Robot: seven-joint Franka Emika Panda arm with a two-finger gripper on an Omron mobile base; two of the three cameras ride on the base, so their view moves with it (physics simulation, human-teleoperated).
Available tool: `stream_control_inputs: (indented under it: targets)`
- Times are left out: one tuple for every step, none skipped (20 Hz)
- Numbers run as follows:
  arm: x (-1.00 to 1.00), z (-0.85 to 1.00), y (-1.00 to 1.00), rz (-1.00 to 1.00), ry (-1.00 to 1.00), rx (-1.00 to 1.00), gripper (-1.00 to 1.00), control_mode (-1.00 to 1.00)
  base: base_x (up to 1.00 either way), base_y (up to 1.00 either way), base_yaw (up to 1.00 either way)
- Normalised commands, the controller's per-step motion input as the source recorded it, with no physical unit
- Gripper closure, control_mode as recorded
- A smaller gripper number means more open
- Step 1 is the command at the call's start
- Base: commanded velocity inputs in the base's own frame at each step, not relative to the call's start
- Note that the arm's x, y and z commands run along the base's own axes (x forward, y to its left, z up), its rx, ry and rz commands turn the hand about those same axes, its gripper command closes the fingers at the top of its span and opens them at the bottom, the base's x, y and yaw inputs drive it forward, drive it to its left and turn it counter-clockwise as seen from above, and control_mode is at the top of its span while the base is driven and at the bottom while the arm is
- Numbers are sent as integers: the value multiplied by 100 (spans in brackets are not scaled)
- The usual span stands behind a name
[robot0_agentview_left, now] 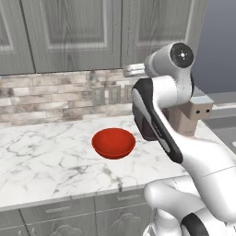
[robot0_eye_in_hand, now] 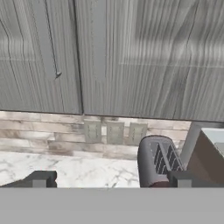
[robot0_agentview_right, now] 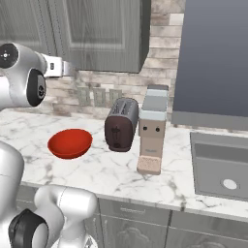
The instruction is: Open the cabinet. Pick the orange and peach from the cabinet and place them into the bowl. Then close the cabinet.
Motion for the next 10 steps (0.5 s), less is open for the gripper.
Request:
stream_control_inputs:
  targets:
    - [-4, 51, 0, -2, -3, 4, -100, -100, 0, 0, 0]
    - [-6, 50, 0, -2, -5, 4, -100, -100, 0, 0, 0]
    - [-6, 49, 0, -2, -6, 3, -100, -100, 0, 0, 0]
    - [-1, 42, 0, -2, -5, 4, -100, -100, 0, 0, 0]
    - [0, 36, 0, -2, -7, 2, -100, -100, 0, 0, 0]
    - [0, 34, 0, -3, -10, 0, -100, -100, 0, 0, 0]
    - [0, 34, 0, -3, -10, 0, -100, -100, 0, 0, 0]
    - [0, 33, 0, -3, -9, 0, -100, -100, 0, 0, 0]
    - [0, 33, 0, -3, -5, 1, -100, -100, 0, 0, 0]
    - [0, 33, 0, -2, -6, 1, -100, -100, 0, 0, 0]
